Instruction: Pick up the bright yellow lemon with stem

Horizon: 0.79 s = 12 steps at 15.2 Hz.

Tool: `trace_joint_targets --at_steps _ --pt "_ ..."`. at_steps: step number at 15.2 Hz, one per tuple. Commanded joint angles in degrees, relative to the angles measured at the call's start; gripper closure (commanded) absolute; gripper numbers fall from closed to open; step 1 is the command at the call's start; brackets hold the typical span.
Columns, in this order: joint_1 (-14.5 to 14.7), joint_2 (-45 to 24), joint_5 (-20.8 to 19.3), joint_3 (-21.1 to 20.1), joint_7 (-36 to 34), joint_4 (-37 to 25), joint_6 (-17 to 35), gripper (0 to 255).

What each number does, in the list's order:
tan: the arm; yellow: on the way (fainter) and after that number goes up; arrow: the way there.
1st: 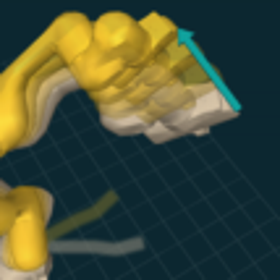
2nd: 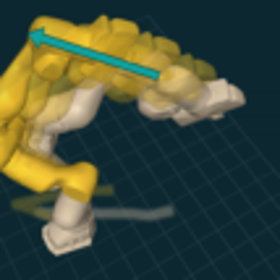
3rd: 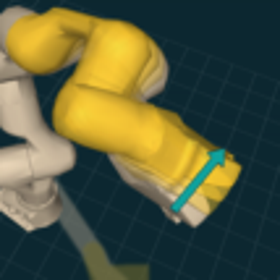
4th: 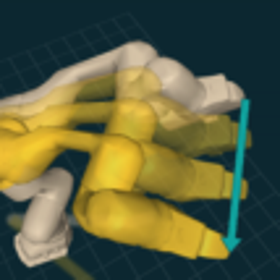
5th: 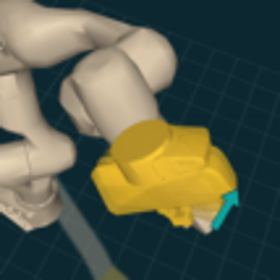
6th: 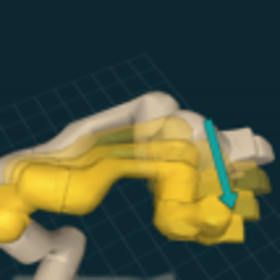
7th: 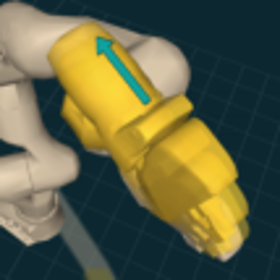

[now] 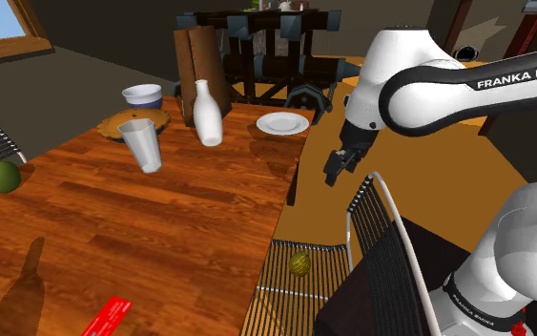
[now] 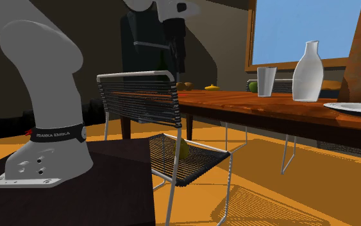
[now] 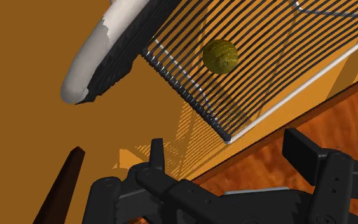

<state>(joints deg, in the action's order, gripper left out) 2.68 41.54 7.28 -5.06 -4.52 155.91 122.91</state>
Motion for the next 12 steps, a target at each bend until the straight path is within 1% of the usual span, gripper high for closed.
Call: trace_joint_targets --at_steps 1,6,9,12 --pt "0.5 -1.6 1.2 -0.4 -0.4 2.7 4.7 0" --pt "2.8 -9.2 5.0 -2.0 -1.5 7.7 18.0 0" --pt "4.6 -15.9 7.8 -2.7 -1.6 9.4 26.8 0" --pt "7.3 -23.9 11.6 -2.7 -0.8 10.0 35.9 0"
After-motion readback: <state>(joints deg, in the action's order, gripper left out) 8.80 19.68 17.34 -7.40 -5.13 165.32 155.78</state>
